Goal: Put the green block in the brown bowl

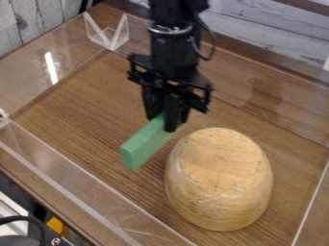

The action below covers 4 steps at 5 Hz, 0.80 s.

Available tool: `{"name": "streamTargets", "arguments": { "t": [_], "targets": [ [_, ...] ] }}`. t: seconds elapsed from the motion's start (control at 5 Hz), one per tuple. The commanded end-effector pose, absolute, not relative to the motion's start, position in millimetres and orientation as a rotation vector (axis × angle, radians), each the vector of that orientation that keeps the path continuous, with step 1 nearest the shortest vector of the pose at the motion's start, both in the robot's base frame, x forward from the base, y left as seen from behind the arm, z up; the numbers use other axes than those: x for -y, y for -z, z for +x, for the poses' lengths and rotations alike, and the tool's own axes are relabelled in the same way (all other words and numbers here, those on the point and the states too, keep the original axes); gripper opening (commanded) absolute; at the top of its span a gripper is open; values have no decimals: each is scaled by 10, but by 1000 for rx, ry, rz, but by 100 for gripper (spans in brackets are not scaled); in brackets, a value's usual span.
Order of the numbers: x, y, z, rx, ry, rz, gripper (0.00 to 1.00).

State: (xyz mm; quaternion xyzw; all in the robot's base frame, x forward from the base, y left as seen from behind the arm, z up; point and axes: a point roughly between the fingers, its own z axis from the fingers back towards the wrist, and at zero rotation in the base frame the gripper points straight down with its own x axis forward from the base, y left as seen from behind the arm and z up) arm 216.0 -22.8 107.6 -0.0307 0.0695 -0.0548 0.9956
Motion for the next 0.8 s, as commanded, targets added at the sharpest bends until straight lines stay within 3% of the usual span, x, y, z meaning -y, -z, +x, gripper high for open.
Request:
{"name": "streamTargets", "arguments": {
  "t": [0.0,0.6],
  "targets": [
    [490,-1185,2150,-77,129,-65,0],
    [984,-1050,2033,-4,180,-47,0]
  ]
}}
